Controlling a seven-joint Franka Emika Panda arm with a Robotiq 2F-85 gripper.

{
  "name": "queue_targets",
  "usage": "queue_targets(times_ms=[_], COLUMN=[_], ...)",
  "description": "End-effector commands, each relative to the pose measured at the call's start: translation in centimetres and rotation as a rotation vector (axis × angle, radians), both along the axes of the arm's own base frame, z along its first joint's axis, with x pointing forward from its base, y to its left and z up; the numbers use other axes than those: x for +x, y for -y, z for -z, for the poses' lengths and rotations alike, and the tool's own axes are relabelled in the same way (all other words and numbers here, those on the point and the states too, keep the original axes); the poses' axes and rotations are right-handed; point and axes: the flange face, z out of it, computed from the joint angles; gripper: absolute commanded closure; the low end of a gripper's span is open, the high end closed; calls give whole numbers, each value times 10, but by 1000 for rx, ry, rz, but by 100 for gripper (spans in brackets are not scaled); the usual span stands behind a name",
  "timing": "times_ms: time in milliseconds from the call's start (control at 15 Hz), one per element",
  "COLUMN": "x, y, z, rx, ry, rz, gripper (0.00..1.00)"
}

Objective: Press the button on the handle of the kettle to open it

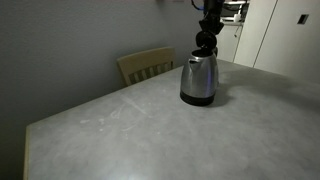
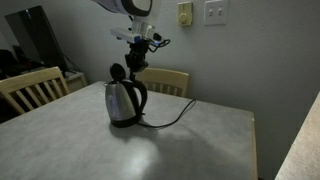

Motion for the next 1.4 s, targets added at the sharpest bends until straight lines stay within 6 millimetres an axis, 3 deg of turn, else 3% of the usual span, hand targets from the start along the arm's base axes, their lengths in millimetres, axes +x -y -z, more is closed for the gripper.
queue_targets(times_ms=[0, 800, 1333], x=[4, -2, -4], y=[-8, -14, -10], z=[17, -48, -63], rx=[-5, -71, -92], ry=[-44, 44, 68], rz=[-4, -54, -92], gripper=[100, 100, 100])
